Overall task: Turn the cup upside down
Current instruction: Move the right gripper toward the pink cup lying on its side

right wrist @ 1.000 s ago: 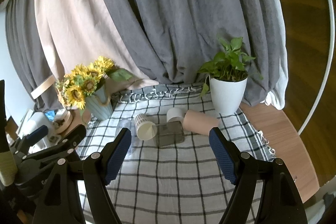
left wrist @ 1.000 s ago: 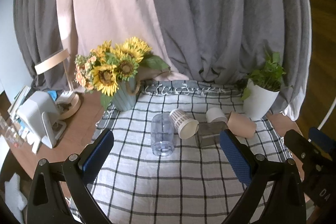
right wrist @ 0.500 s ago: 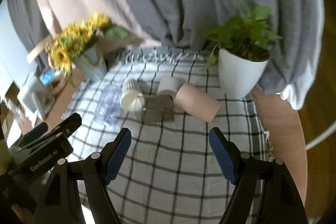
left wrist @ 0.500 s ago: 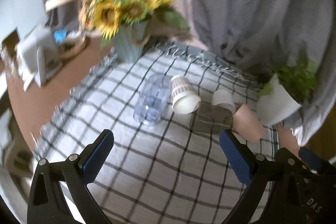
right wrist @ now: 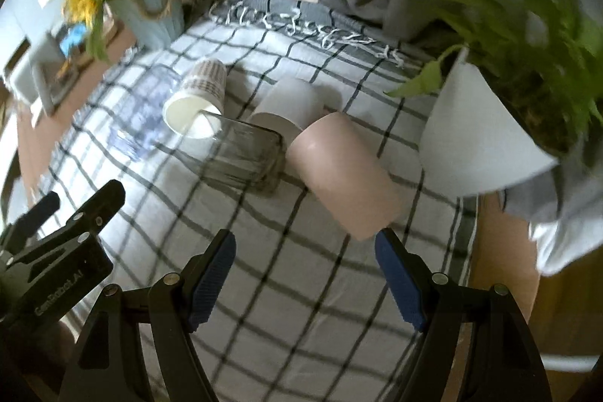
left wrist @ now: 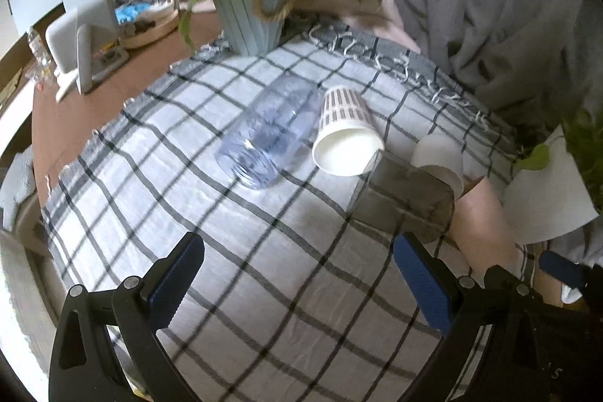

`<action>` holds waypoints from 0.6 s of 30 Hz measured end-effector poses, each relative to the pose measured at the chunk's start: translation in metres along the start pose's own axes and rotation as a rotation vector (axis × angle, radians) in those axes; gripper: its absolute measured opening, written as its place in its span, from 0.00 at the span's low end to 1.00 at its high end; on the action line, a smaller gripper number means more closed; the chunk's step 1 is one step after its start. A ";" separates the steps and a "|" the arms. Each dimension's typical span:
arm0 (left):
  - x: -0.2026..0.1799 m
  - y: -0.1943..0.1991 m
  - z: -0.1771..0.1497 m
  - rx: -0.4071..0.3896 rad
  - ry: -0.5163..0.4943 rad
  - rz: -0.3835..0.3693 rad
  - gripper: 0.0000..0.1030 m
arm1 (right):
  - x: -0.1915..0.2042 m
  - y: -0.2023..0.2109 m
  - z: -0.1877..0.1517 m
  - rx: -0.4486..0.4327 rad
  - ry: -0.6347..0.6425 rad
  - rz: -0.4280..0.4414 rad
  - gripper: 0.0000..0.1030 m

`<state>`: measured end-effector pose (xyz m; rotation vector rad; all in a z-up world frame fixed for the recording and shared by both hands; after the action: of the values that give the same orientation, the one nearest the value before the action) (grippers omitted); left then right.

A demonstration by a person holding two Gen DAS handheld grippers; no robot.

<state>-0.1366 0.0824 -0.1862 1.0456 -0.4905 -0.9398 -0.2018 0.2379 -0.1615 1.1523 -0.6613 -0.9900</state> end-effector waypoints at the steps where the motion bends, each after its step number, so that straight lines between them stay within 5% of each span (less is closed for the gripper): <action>1: -0.003 -0.005 -0.001 0.012 0.001 0.008 0.99 | -0.002 -0.004 0.003 0.008 0.016 -0.005 0.74; 18: -0.033 -0.052 -0.009 0.069 0.019 0.091 0.99 | -0.025 -0.076 0.039 0.094 0.165 -0.068 0.74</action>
<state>-0.1693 0.1059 -0.2344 1.0851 -0.5535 -0.8361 -0.2682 0.2368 -0.2208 1.3311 -0.5441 -0.9170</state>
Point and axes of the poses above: each gripper's, at about its wrist camera, not at the fingertips, and y roughly against the way its jaws point, x to its left, z to its top, the point moved 5 cm from there along -y, roughly the way its jaws point, and after that the axes turned 3 degrees about x, right-handed, at the moved point
